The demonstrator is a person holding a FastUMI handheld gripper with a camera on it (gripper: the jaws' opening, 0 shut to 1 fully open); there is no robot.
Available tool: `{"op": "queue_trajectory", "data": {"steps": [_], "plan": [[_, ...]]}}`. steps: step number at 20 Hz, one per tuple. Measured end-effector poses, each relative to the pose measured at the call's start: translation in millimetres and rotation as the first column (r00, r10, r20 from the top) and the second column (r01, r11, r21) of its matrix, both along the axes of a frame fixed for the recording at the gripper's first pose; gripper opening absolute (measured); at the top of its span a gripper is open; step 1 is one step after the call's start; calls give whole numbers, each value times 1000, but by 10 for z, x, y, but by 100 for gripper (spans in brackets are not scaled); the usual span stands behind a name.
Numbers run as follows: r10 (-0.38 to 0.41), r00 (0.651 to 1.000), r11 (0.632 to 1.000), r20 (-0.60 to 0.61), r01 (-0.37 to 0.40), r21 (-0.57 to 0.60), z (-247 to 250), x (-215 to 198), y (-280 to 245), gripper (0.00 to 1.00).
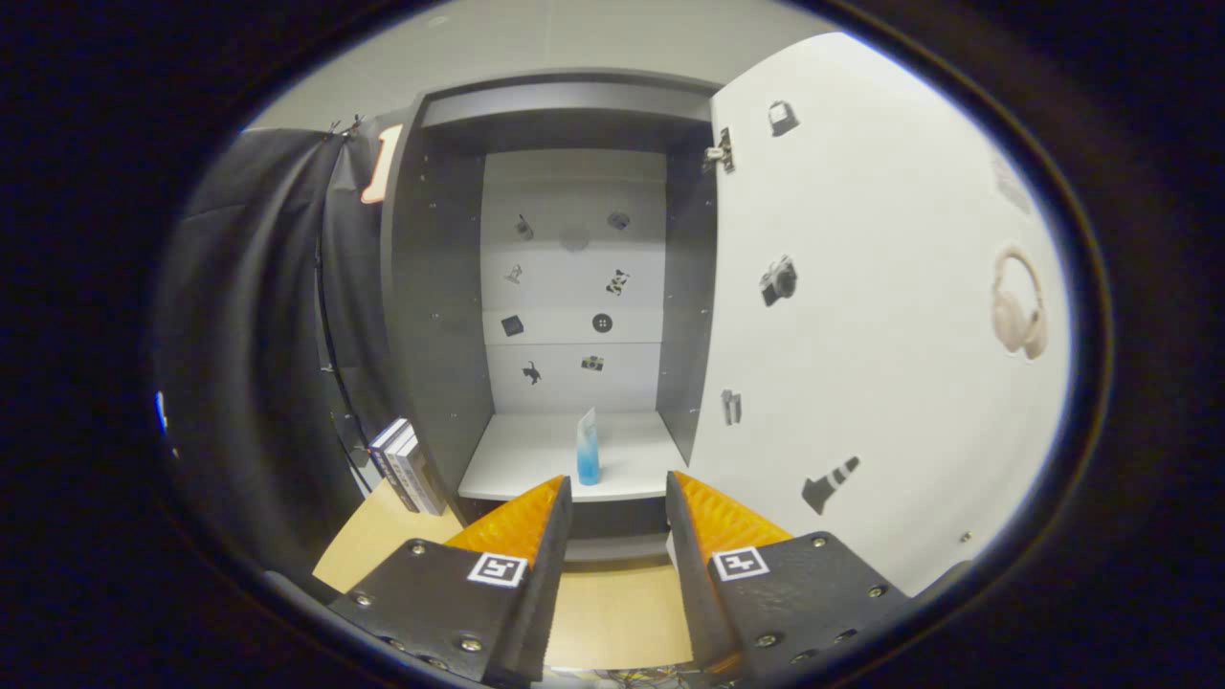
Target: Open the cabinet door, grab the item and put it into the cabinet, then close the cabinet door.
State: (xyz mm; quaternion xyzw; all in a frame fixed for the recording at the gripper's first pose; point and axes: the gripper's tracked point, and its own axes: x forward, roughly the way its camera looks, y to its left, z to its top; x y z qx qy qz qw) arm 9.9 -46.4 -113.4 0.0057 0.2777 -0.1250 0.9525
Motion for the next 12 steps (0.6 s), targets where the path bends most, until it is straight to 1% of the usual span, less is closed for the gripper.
{"op": "queue_trajectory", "data": {"steps": [7,12], "plan": [[-96,991,994,98,101,-46,485,-840,-373,56],[-192,975,977,114,201,-71,700,-1515,-705,56]]}}
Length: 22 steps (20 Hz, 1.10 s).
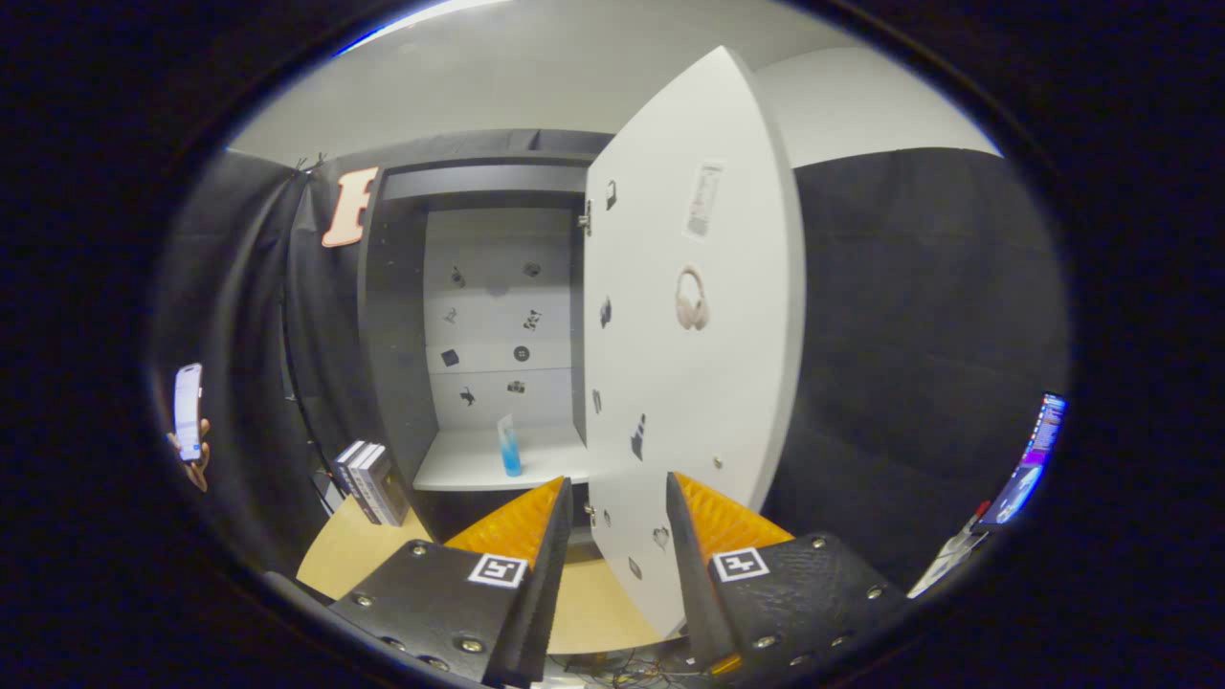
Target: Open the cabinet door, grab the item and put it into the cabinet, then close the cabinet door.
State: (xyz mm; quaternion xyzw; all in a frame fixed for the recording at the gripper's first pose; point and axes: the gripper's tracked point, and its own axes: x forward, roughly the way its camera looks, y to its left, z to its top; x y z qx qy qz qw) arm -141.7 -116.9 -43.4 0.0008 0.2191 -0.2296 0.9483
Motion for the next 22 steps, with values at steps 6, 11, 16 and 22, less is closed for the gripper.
{"op": "queue_trajectory", "data": {"steps": [6,11,16,22], "plan": [[-159,987,985,-9,158,-75,92,-528,-653,56],[-210,978,972,17,210,-105,31,-385,-1052,56],[-165,986,979,6,165,-116,-90,-178,-1040,56],[-55,998,996,3,55,-67,-93,-120,-840,55]]}}
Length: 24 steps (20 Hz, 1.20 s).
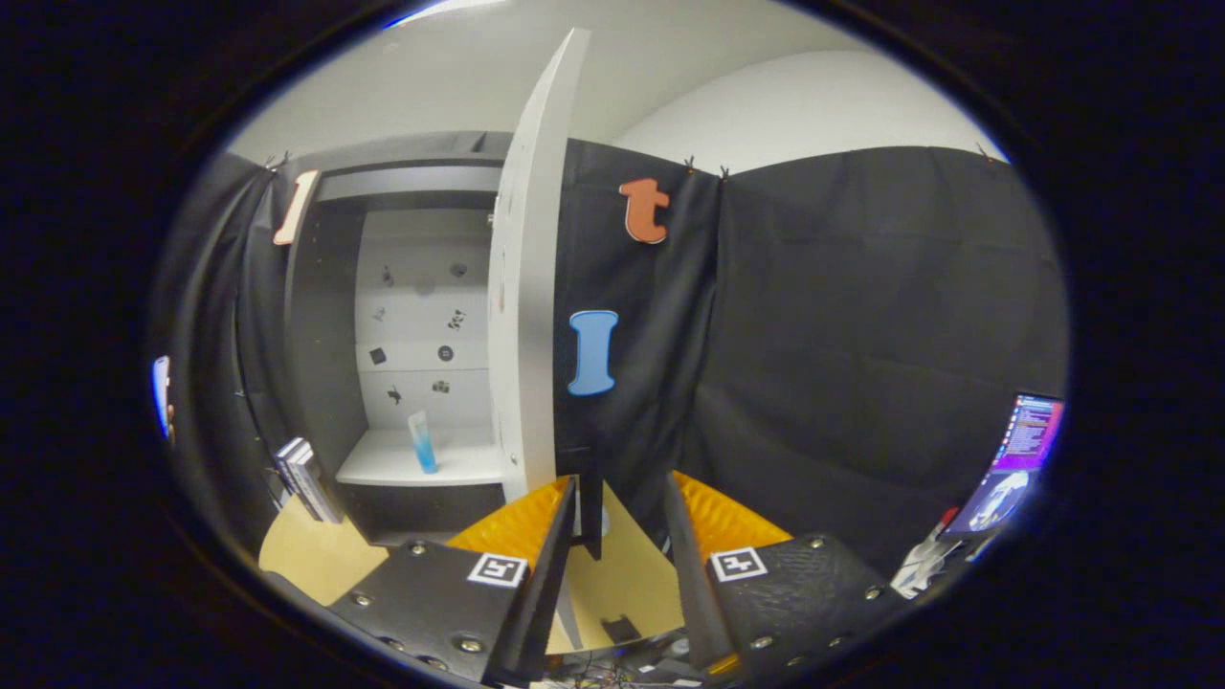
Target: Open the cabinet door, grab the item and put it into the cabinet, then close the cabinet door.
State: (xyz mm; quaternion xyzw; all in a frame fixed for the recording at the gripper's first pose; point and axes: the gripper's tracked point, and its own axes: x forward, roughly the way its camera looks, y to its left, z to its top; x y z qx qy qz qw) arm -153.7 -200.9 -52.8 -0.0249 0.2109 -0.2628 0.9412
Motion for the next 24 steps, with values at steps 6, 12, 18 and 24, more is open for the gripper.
{"op": "queue_trajectory", "data": {"steps": [6,12,18,24], "plan": [[173,985,979,29,-175,101,-45,169,569,55],[345,935,909,77,-354,221,-135,444,1150,55],[428,892,842,148,-453,295,-185,871,1413,55],[510,835,754,205,-549,362,-241,1207,1662,60]]}}
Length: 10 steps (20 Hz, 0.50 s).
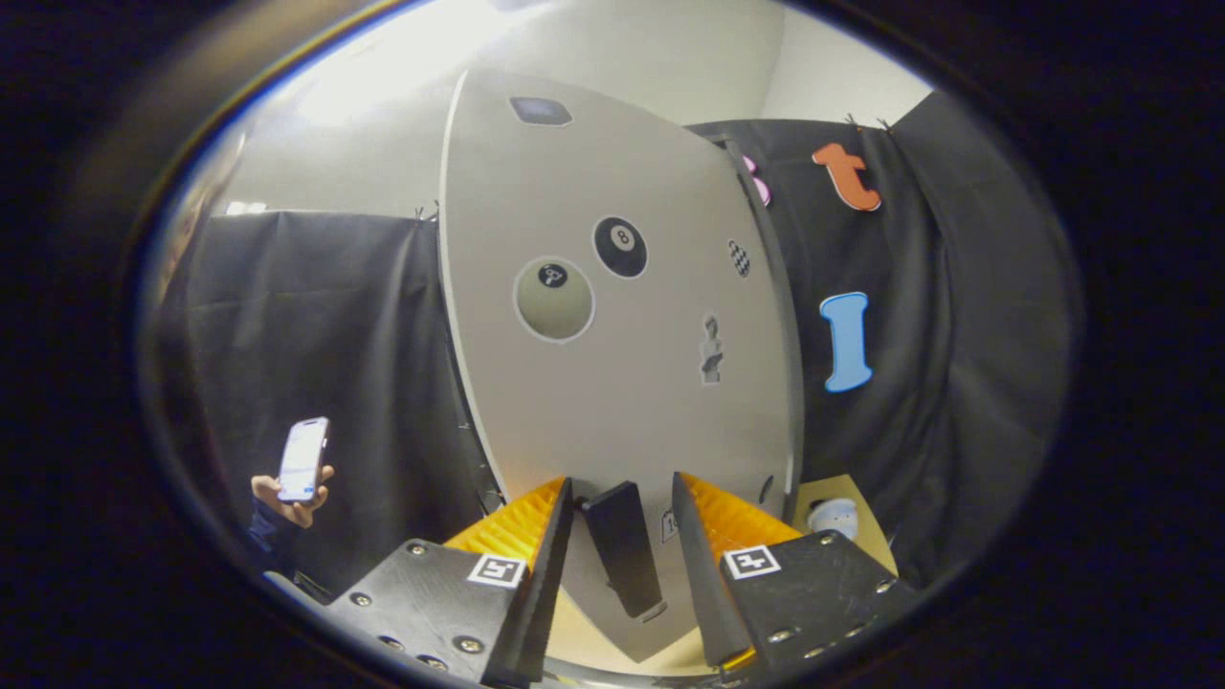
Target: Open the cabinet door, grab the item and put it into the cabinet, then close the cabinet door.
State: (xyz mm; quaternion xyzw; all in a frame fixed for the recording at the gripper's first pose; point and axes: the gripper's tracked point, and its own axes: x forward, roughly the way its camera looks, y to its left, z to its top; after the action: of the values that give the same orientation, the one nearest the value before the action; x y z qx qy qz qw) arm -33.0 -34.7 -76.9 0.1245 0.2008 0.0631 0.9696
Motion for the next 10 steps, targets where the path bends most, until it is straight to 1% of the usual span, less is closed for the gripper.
{"op": "queue_trajectory", "data": {"steps": [4,5,7,9,10], "plan": [[66,998,998,-4,-66,8,-20,173,16,62],[81,997,997,-1,-81,9,-19,253,19,67],[105,994,994,17,-105,-19,-33,364,49,71],[111,993,993,31,-109,-38,-71,373,107,75],[111,993,993,35,-110,-33,-67,360,119,79]]}}
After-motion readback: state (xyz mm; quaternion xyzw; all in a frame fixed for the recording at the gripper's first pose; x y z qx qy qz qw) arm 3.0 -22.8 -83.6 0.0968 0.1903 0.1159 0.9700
